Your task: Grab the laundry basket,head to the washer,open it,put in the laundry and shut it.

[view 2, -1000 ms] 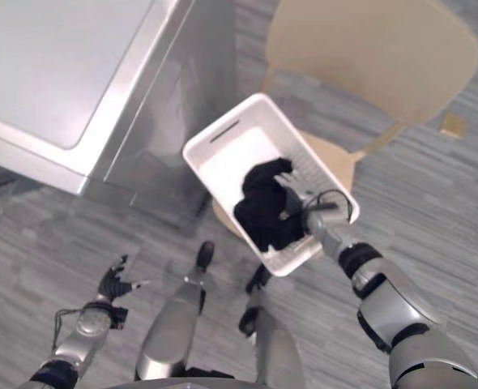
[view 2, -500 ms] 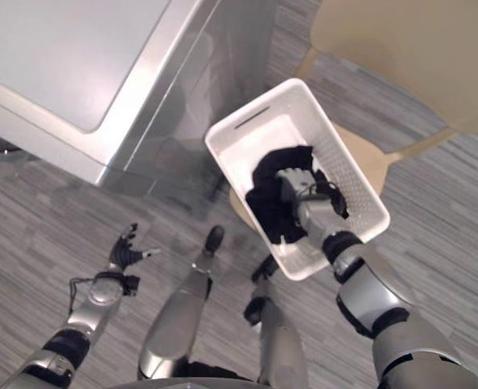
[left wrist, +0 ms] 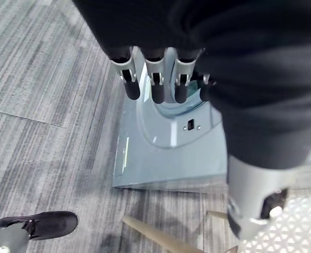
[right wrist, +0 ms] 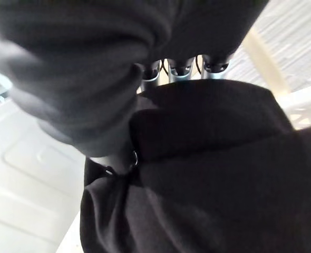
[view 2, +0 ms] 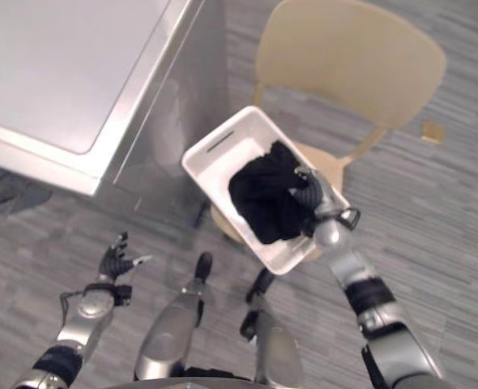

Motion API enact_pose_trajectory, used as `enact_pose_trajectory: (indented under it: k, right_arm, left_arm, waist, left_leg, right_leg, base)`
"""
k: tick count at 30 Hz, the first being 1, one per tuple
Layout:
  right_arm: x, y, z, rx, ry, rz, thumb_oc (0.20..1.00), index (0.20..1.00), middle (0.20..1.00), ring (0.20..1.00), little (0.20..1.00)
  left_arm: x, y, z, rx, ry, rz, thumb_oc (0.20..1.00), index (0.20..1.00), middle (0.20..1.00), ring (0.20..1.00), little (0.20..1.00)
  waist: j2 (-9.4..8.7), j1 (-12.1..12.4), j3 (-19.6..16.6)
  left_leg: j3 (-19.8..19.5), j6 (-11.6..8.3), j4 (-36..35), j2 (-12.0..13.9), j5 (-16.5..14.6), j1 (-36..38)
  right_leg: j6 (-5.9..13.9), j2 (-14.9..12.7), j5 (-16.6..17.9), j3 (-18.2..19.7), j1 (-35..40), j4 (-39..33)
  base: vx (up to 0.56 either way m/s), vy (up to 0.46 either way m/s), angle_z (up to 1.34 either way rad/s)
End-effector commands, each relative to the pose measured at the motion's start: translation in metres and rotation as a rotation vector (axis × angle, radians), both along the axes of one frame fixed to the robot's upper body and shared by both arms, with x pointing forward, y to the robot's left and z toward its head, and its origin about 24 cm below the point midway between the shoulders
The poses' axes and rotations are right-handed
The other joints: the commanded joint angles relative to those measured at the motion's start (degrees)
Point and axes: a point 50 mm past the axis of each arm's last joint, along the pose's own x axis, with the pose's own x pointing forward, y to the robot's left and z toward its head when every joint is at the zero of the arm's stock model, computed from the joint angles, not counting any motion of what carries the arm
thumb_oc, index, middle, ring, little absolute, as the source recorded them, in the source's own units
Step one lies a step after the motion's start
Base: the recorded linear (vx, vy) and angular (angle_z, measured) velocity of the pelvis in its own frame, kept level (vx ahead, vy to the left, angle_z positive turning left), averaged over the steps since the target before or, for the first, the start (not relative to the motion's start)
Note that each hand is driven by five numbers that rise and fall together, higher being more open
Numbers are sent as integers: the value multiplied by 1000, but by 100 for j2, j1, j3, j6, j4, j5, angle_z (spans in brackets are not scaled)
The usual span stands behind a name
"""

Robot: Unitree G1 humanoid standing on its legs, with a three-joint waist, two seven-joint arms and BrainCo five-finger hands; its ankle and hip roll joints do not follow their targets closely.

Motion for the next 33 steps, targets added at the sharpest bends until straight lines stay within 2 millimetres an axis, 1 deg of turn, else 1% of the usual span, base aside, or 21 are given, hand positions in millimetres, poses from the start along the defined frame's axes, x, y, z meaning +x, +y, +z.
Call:
enact_pose_trajectory:
  k: [1, 2, 4, 9, 10, 11, 12, 14, 16, 17, 18, 19, 20, 21, 23, 24, 25, 27, 28, 29, 33]
  right_arm:
    - [-5, 8, 20, 139, -105, 94, 200, 200, 200, 200, 200]
    - [-17, 9, 23, 213, -121, 132, 200, 200, 200, 200, 200]
    - [-27, 13, 25, 262, -134, 175, 200, 200, 200, 200, 200]
    - [-43, 25, 32, 358, -172, 254, 200, 200, 200, 200, 200]
    - [-47, 30, 34, 394, -187, 279, 200, 200, 200, 200, 200]
    - [-47, 30, 34, 394, -187, 279, 200, 200, 200, 200, 200]
    - [-51, 32, 40, 418, -220, 296, 200, 200, 200, 200, 200]
    - [-55, 31, 44, 424, -247, 295, 200, 200, 200, 200, 200]
    - [-54, 35, 46, 441, -257, 311, 200, 200, 200, 200, 200]
    - [-54, 36, 46, 442, -256, 311, 200, 200, 200, 200, 200]
    - [-49, 41, 52, 461, -274, 337, 200, 200, 200, 200, 200]
    - [-49, 41, 52, 461, -275, 338, 200, 200, 200, 200, 200]
    - [-48, 44, 59, 486, -299, 363, 200, 200, 200, 200, 200]
    - [-47, 44, 62, 482, -308, 372, 200, 200, 200, 200, 200]
    - [-45, 42, 67, 455, -317, 377, 200, 200, 200, 200, 200]
    - [-45, 42, 67, 455, -317, 377, 200, 200, 200, 200, 200]
    - [-45, 43, 69, 439, -319, 388, 200, 200, 200, 200, 200]
    - [-46, 45, 71, 431, -315, 414, 200, 200, 200, 200, 200]
    - [-47, 48, 75, 434, -316, 447, 200, 200, 200, 200, 200]
    - [-47, 53, 80, 441, -328, 485, 200, 200, 200, 200, 200]
    - [-45, 67, 90, 448, -335, 572, 200, 200, 200, 200, 200]
  left_arm:
    - [-18, 5, -8, -2, 39, 7, 1000, 1000, 1000, 1000, 1000]
    - [-27, 11, -12, -3, 62, 23, 1000, 1000, 1000, 1000, 1000]
    - [-36, 15, -13, -1, 77, 38, 1000, 1000, 1000, 1000, 1000]
    - [-42, 20, -11, -10, 63, 72, 1000, 1000, 1000, 1000, 1000]
    - [-38, 22, -7, -5, 43, 79, 1000, 1000, 1000, 1000, 1000]
    - [-38, 22, -7, -5, 42, 79, 1000, 1000, 1000, 1000, 1000]
    - [-32, 22, 1, 0, 0, 74, 1000, 1000, 1000, 1000, 1000]
    - [-28, 21, 6, 6, -29, 66, 1000, 1000, 1000, 1000, 1000]
    - [-25, 14, 12, 1, -67, 40, 1000, 1000, 1000, 1000, 1000]
    - [-25, 15, 12, 2, -67, 40, 1000, 1000, 1000, 1000, 1000]
    - [-21, 11, 18, -9, -99, 31, 1000, 1000, 1000, 1000, 1000]
    - [-21, 11, 18, -9, -99, 31, 1000, 1000, 1000, 1000, 1000]
    - [-18, 3, 23, -39, -135, 13, 1000, 1000, 1000, 1000, 1000]
    - [-16, -1, 25, -47, -149, 0, 1000, 1000, 1000, 1000, 1000]
    - [-11, -11, 34, -55, -192, -53, 1000, 1000, 1000, 1000, 1000]
    - [-11, -11, 34, -56, -193, -53, 1000, 1000, 1000, 1000, 1000]
    - [-7, -15, 40, -49, -222, -91, 1000, 1000, 1000, 1000, 1000]
    - [-4, -21, 49, -23, -259, -153, 1000, 1000, 1000, 1000, 1000]
    - [2, -28, 62, 11, -312, -225, 1000, 1000, 1000, 1000, 1000]
    - [8, -37, 72, 21, -360, -274, 1000, 1000, 1000, 1000, 1000]
    - [19, -54, 90, 31, -441, -361, 1000, 1000, 1000, 1000, 1000]
  waist:
    - [-72, -46, -575]
    - [-109, -136, -733]
    - [-136, -224, -902]
    - [-63, -294, -938]
    - [-23, -356, -855]
    - [-22, -355, -868]
    - [24, -413, -873]
    - [56, -402, -978]
    - [22, -259, -1103]
    - [14, -270, -1100]
    - [57, -122, -1103]
    - [62, -128, -1109]
    - [165, -76, -1072]
    - [217, -75, -1025]
    - [225, -184, -946]
    - [239, -183, -960]
    - [201, -252, -955]
    - [150, -349, -980]
    - [75, -436, -991]
    - [36, -527, -1018]
    - [49, -681, -1113]
  left_leg:
    - [288, 208, -147, -138, -249, 105]
    - [375, 251, -177, -144, -349, 345]
    - [450, 296, -234, -139, -383, 500]
    - [596, 387, -326, -122, -377, 755]
    - [553, 410, -272, -90, -325, 710]
    - [554, 412, -271, -88, -312, 687]
    - [433, 413, -182, -96, -207, 556]
    - [294, 384, -171, -118, -62, 399]
    - [146, 253, -196, -150, 201, 73]
    - [137, 250, -200, -157, 202, 85]
    - [67, 13, -262, -138, 544, -190]
    - [59, 9, -268, -134, 552, -198]
    - [-22, -75, -499, -128, 745, -328]
    - [-1, -137, -542, -126, 805, -394]
    - [427, -58, -445, -110, 544, -450]
    - [421, -59, -431, -96, 548, -480]
    - [672, 23, -263, -50, 354, -386]
    - [758, 98, 131, -14, 100, -316]
    - [788, 111, 436, -7, -210, -168]
    - [887, 98, 514, 59, -338, -51]
    - [1074, 59, 335, 219, -450, 314]
  right_leg:
    - [569, -190, -972, 166, 335, 472]
    - [601, -186, -985, 238, 490, 453]
    - [634, -207, -959, 286, 538, 463]
    - [705, -259, -1037, 471, 474, 948]
    - [725, -200, -1219, 840, 354, 1480]
    - [723, -196, -1201, 840, 336, 1470]
    - [679, 20, -1441, 1261, 325, 1977]
    - [636, 241, -1549, 1571, 393, 2435]
    - [408, 518, -1946, 1810, 857, 1784]
    - [403, 514, -1941, 1800, 887, 1751]
    - [256, 640, -1946, 1832, 1020, 1189]
    - [253, 647, -1931, 1826, 1021, 1167]
    - [169, 829, -1899, 1899, 1065, 778]
    - [165, 825, -1829, 1807, 1037, 702]
    - [208, 658, -1689, 1532, 932, 579]
    - [206, 673, -1666, 1530, 913, 567]
    - [255, 559, -1576, 1371, 881, 471]
    - [270, 428, -1438, 1160, 843, 331]
    - [272, 304, -1338, 986, 815, 243]
    - [278, 230, -1280, 851, 800, 165]
    - [291, 181, -1217, 609, 819, 62]
  base:
    - [112, 124, -12]
    - [65, 107, -16]
    - [66, 106, -27]
    - [-62, 70, -35]
    - [-181, 9, -26]
    - [-249, -42, 6]
    - [-187, -68, 22]
    - [-211, -129, 56]
    - [-138, -157, 76]
    - [-212, -210, 63]
    - [-165, -142, 43]
    - [-356, -267, 40]
    - [-280, -160, 22]
    - [-410, -169, 23]
    - [-286, -20, 96]
    - [-230, -4, 109]
    - [-174, -20, 50]
    - [-223, -25, 53]
    - [-198, -7, 80]
    - [-135, -3, 119]
    - [-25, 57, 81]
